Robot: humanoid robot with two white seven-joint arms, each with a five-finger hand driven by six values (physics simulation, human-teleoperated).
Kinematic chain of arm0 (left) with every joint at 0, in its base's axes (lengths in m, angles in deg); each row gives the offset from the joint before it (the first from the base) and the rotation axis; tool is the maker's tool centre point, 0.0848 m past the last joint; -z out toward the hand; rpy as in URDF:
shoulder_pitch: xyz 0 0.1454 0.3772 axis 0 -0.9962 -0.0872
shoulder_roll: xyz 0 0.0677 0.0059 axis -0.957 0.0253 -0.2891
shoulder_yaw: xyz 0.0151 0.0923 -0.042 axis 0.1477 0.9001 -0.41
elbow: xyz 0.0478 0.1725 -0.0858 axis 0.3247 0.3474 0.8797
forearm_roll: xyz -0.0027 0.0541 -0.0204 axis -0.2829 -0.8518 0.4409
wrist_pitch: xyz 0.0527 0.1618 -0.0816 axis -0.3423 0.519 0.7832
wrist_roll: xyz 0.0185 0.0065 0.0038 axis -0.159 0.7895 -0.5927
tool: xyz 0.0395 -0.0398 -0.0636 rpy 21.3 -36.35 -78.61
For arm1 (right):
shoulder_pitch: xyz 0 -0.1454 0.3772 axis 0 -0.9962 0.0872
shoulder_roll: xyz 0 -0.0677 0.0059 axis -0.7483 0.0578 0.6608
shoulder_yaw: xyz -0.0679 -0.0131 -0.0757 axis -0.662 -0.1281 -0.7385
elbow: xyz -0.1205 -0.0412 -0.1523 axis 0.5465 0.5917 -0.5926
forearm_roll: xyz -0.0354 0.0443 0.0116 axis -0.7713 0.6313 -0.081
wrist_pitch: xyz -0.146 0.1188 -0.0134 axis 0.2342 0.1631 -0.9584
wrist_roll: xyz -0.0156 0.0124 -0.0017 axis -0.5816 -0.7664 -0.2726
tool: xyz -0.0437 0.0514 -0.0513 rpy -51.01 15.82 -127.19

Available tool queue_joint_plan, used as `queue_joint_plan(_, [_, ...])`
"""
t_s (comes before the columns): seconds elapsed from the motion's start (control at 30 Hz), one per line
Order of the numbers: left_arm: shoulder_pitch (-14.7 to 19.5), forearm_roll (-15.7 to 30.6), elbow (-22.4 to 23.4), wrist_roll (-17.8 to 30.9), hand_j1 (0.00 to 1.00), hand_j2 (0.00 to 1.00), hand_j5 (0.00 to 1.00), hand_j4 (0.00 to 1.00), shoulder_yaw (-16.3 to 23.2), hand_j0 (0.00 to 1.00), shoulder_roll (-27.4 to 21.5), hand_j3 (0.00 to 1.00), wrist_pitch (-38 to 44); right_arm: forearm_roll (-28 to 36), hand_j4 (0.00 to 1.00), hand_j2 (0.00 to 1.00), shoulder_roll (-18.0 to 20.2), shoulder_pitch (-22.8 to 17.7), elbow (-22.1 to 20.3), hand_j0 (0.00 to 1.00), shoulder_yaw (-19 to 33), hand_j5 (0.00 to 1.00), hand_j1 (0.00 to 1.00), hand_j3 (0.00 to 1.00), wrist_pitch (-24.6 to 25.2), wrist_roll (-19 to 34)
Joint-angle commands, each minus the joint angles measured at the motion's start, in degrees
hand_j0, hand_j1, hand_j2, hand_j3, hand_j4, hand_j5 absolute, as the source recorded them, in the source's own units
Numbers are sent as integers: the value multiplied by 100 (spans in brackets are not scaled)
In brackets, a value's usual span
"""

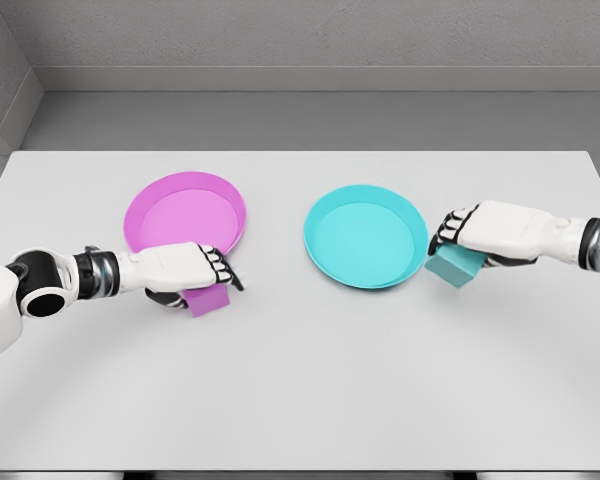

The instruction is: Place the blocks in the corresponding plates according to their colors

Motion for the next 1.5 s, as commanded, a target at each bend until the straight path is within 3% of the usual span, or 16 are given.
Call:
queue_joint_plan(0.0, [0, 40, -12, 123, 66, 66, 66, 66, -1, 66, -1, 66, 6, 34, 52, 52, -25, 9, 3, 52, 5, 52, 52, 52, 8, -2])
queue_joint_plan(0.1, [0, 57, -56, 237, 61, 61, 61, 61, -1, 61, 34, 61, 6, 34, 52, 52, -60, 88, 12, 52, 5, 52, 52, 52, 8, -11])
queue_joint_plan(0.43, [-9, 75, -320, 246, 61, 61, 61, 61, -1, 61, 87, 61, 6, 34, 52, 52, -438, 422, 134, 52, -4, 52, 52, 52, 8, 15])
queue_joint_plan(0.8, [228, 119, -531, 246, 61, 61, 61, 61, -53, 61, 52, 61, 6, -37, 52, 52, -1343, 870, 811, 52, -56, 52, 52, 52, 8, 121])
queue_joint_plan(1.07, [369, 119, -425, 246, 61, 61, 61, 61, -335, 61, -10, 61, 6, -159, 52, 52, -1906, 1107, 1066, 52, -92, 52, 52, 52, 8, 165])
queue_joint_plan(1.13, [369, 119, -337, 246, 61, 61, 61, 61, -414, 61, -19, 61, 6, -212, 53, 53, -2073, 1178, 1321, 53, -92, 53, 53, 53, 8, 173])
queue_joint_plan(1.17, [369, 119, -320, 246, 61, 61, 61, 61, -466, 61, -19, 61, 6, -300, 55, 55, -2161, 1204, 1462, 55, -100, 55, 55, 55, 8, 173])
queue_joint_plan(1.2, [378, 119, -276, 246, 61, 61, 61, 61, -502, 61, -19, 61, 6, -318, 66, 66, -2231, 1239, 1541, 66, -100, 66, 66, 66, 8, 165])
queue_joint_plan(1.27, [378, 119, -127, 246, 61, 61, 61, 61, -607, 61, -19, 61, 6, -327, 100, 100, -2249, 1239, 1585, 100, -92, 100, 100, 100, 8, 165])
queue_joint_plan(1.47, [492, 119, 225, 246, 61, 61, 61, 61, -686, 61, -19, 61, 6, -318, 100, 100, -2231, 1274, 1761, 100, -30, 100, 100, 100, 8, 156])
